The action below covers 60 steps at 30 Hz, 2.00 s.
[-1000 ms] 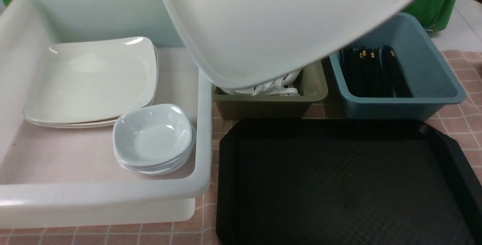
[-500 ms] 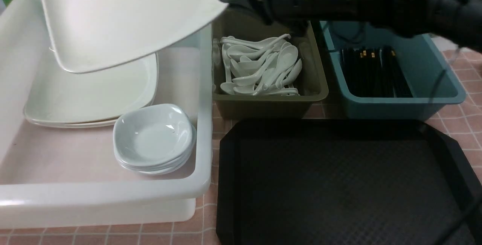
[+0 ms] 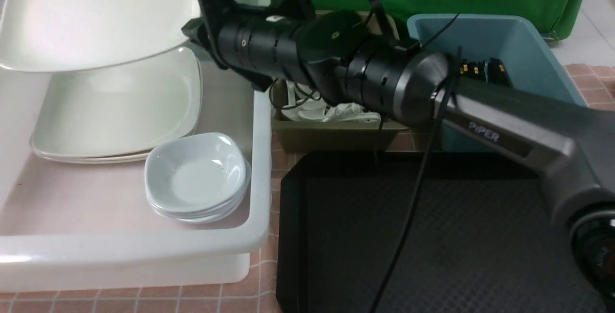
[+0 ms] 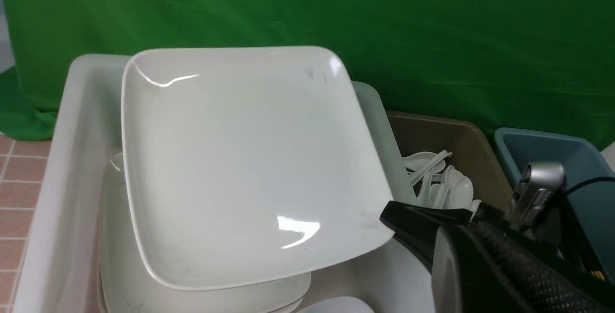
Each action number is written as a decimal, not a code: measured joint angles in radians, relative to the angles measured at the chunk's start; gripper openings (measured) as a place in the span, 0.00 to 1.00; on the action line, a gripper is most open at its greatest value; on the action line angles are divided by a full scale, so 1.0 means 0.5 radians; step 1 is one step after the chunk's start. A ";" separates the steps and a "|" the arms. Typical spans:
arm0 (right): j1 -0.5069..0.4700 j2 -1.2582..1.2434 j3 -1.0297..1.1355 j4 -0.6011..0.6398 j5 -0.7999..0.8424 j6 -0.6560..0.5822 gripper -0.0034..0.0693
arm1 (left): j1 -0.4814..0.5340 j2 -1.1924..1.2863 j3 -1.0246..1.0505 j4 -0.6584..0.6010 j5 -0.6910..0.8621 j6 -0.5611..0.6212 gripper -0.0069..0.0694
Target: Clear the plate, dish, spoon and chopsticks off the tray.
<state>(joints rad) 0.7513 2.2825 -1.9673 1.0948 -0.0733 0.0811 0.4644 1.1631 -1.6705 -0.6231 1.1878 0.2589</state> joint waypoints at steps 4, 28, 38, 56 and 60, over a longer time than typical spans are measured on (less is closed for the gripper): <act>0.077 0.062 0.000 0.002 -0.134 0.034 0.18 | 0.000 0.000 0.000 0.000 0.000 0.000 0.11; 0.148 0.180 -0.022 0.033 -0.354 0.033 0.40 | 0.000 0.000 0.000 -0.003 -0.012 -0.008 0.11; 0.146 0.177 -0.022 0.038 -0.329 -0.096 0.44 | 0.000 0.013 0.000 -0.003 0.001 -0.008 0.11; -0.459 -0.878 -0.031 -0.579 1.561 -0.815 0.09 | 0.000 0.058 0.000 -0.096 0.062 -0.008 0.12; -0.610 -1.216 -0.038 -1.011 2.078 -0.722 0.09 | 0.000 0.058 0.000 -0.154 0.066 -0.008 0.12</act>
<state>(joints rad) 0.4464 1.6742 -1.9862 0.5890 0.9657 -0.2797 0.4644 1.1919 -1.6705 -0.7000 1.2209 0.2548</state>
